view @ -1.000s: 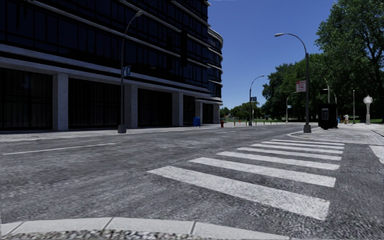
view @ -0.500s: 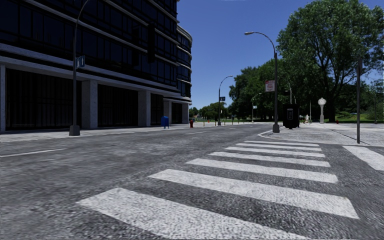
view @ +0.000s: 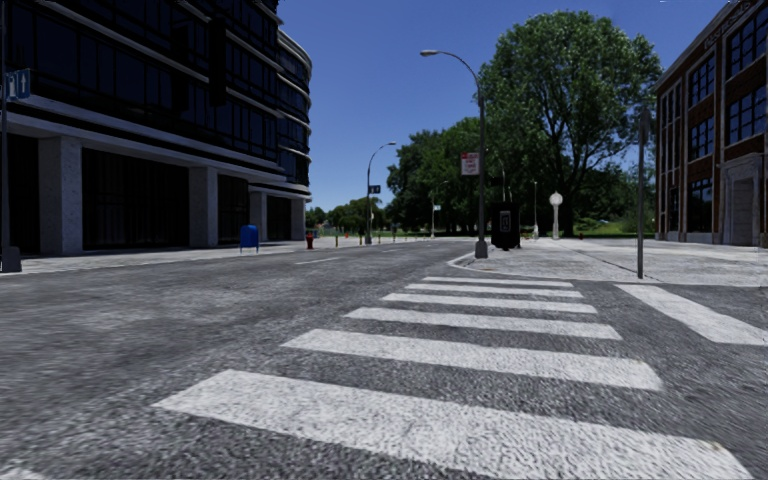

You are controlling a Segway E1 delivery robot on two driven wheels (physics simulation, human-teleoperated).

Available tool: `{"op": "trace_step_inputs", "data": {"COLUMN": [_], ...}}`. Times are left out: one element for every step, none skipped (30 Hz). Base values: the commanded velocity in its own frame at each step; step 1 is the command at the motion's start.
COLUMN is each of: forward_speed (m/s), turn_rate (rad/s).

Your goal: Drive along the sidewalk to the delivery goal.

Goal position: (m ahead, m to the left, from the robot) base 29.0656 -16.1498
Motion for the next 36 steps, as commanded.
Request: {"op": "trace_step_inputs", "data": {"forward_speed": [1.58, 1.58, 1.58, 1.58, 1.58, 1.58, 1.58, 1.58, 1.58, 1.58, 1.58, 1.58, 1.58, 1.58, 1.58, 1.58, 1.58, 1.58, 1.58, 1.58, 1.60, 1.60, 2.00, 2.00, 2.00, 2.00, 2.00, 2.00, 2.00, 2.00, 2.00, 2.00, 2.00, 2.00, 2.00, 2.00], "turn_rate": [-0.56, -0.56, -0.56, -0.56, -0.56, -0.56, -0.56, -0.56, -0.56, -0.56, -0.56, -0.56, -0.56, -0.56, -0.56, -0.56, -0.56, -0.56, -0.56, -0.56, -0.56, -0.56, -0.56, -0.56, -0.55, -0.55, -0.49, -0.03, 0.00, 0.00, 0.00, 0.00, 0.00, 0.00, 0.00, 0.00]}}
